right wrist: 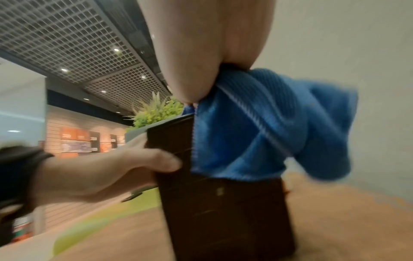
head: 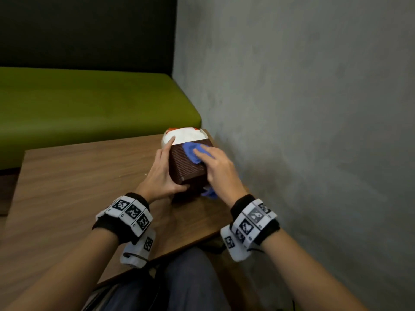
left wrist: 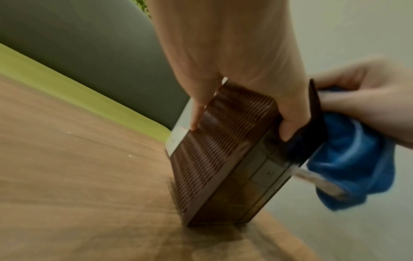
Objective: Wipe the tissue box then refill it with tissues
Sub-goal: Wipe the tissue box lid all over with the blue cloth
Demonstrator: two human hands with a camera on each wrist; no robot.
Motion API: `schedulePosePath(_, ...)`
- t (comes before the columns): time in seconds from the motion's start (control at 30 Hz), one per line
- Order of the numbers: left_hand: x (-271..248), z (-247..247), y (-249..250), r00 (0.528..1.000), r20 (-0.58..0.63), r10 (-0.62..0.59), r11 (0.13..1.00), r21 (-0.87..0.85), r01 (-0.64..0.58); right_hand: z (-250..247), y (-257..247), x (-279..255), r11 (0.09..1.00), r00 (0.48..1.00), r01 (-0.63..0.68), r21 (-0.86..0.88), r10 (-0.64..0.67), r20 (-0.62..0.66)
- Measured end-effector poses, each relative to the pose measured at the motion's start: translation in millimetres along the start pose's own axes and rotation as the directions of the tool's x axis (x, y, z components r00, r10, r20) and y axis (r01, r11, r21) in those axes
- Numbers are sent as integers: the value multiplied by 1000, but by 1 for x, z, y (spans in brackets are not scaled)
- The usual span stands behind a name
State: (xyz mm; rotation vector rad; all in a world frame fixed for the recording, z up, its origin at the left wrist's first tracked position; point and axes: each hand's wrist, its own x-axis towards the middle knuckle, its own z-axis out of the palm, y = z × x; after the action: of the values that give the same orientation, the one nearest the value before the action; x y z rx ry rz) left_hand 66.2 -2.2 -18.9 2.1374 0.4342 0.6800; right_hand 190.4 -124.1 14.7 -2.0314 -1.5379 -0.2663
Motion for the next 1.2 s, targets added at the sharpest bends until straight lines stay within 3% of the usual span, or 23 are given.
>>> schedulePosePath(0.07,2,-6,7,996,71,-58,997,44,55,-6,15,4,991,992,-123,43,125,-33)
schedulePosePath(0.13,13,-12,19,983,141,-118,980,179,92,-4,11,7,991,992,-121,54,122,-20)
schedulePosePath(0.2,28,-15,39,965,166,-203,891,440,112,2,0,6,994,997,-74,85,76,-27)
schedulePosePath(0.27,38,-7,57,969,149,-197,793,606,68,5,-9,5,981,996,-79,179,86,-30)
schedulePosePath(0.4,49,-3,66,925,196,-325,666,742,77,9,-20,4,945,990,-92,313,122,-77)
schedulePosePath(0.47,52,-9,61,910,220,-351,654,753,70,11,-19,1,938,991,-87,335,117,-70)
schedulePosePath(0.57,47,-15,54,928,214,-306,731,677,85,19,-13,-9,911,975,-137,390,194,-110)
schedulePosePath(0.7,27,-24,51,960,86,-265,888,410,208,32,6,-29,805,903,-335,489,422,-76)
schedulePosePath(0.77,20,-24,52,956,77,-282,912,330,243,28,8,-24,792,897,-350,500,438,-66)
schedulePosePath(0.83,14,-21,51,954,48,-295,933,230,277,17,-2,-13,831,924,-258,492,361,-125)
schedulePosePath(0.97,10,-25,47,950,-14,-312,939,151,310,11,-7,-21,913,976,-92,399,162,-148)
schedulePosePath(1.07,10,-30,40,928,-57,-369,921,114,374,10,25,-40,950,982,-171,262,186,-33)
schedulePosePath(1.2,19,-24,25,822,-19,-570,821,-57,568,4,23,-25,965,954,-185,187,222,-199)
